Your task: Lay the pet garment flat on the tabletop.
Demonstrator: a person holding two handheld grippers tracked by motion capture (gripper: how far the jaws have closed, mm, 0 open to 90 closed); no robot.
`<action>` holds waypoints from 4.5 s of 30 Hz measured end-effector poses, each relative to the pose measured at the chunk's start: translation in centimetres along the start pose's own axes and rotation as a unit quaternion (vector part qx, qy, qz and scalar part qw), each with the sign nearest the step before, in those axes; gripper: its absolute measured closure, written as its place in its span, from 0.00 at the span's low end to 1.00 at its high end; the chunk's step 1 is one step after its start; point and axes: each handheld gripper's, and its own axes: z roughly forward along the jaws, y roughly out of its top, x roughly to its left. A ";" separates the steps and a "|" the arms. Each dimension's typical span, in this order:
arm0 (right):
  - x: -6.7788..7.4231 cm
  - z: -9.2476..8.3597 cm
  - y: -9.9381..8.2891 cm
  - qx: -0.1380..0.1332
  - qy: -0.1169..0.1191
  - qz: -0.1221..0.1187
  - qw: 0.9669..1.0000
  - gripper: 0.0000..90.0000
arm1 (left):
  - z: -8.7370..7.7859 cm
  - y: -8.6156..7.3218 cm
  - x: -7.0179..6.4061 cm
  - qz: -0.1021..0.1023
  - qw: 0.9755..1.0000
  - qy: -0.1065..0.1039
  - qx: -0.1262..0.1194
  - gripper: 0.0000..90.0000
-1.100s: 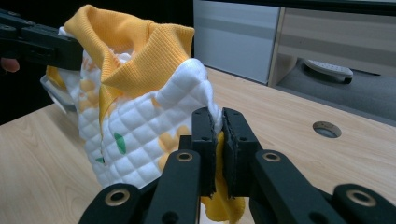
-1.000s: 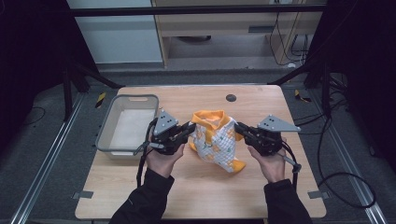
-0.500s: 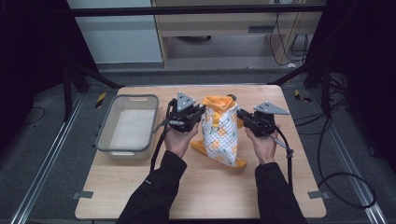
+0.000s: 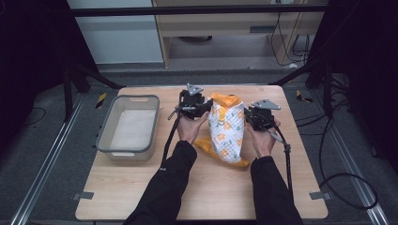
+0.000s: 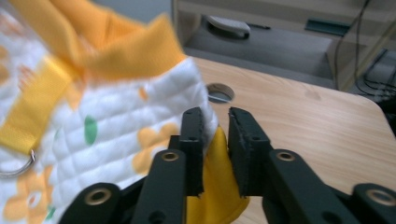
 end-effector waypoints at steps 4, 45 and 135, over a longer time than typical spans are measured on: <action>-0.6 -0.3 -0.1 0.000 -0.009 -0.014 1.000 0.75 | -1.4 0.3 0.8 -0.010 1.000 -0.002 -0.024 0.54; -1.9 -12.1 -3.8 -0.015 0.112 0.011 0.993 0.65 | -8.7 -6.2 2.1 0.080 0.996 -0.030 0.023 0.49; 1.6 -10.6 -9.4 0.065 0.212 -0.016 0.975 0.98 | -5.8 -9.3 -0.1 0.117 0.982 -0.105 0.102 1.00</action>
